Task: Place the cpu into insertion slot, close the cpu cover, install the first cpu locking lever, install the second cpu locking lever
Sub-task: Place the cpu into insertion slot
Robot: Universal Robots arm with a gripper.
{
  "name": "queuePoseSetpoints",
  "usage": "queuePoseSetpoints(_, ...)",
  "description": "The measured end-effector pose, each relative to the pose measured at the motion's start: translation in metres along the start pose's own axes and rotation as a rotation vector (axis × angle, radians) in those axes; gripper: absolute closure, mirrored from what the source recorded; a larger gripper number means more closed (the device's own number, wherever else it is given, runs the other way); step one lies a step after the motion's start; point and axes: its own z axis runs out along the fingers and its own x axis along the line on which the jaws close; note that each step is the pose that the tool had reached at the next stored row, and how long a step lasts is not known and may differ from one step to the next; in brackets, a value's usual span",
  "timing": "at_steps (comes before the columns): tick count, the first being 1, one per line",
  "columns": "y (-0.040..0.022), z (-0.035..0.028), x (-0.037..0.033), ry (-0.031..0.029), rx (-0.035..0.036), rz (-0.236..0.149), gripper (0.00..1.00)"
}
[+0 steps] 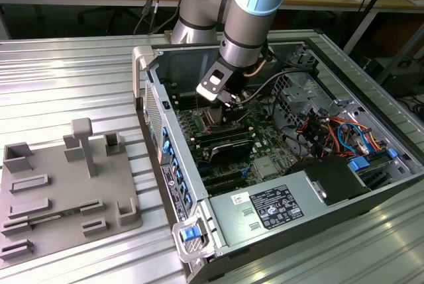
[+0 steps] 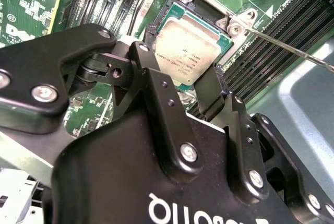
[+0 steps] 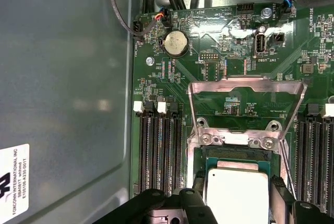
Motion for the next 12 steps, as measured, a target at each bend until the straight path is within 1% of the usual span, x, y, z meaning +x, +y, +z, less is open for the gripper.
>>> queuePoseSetpoints(12,0.0008,0.0029,-0.0001,-0.0001,0.0003,0.009,0.45)
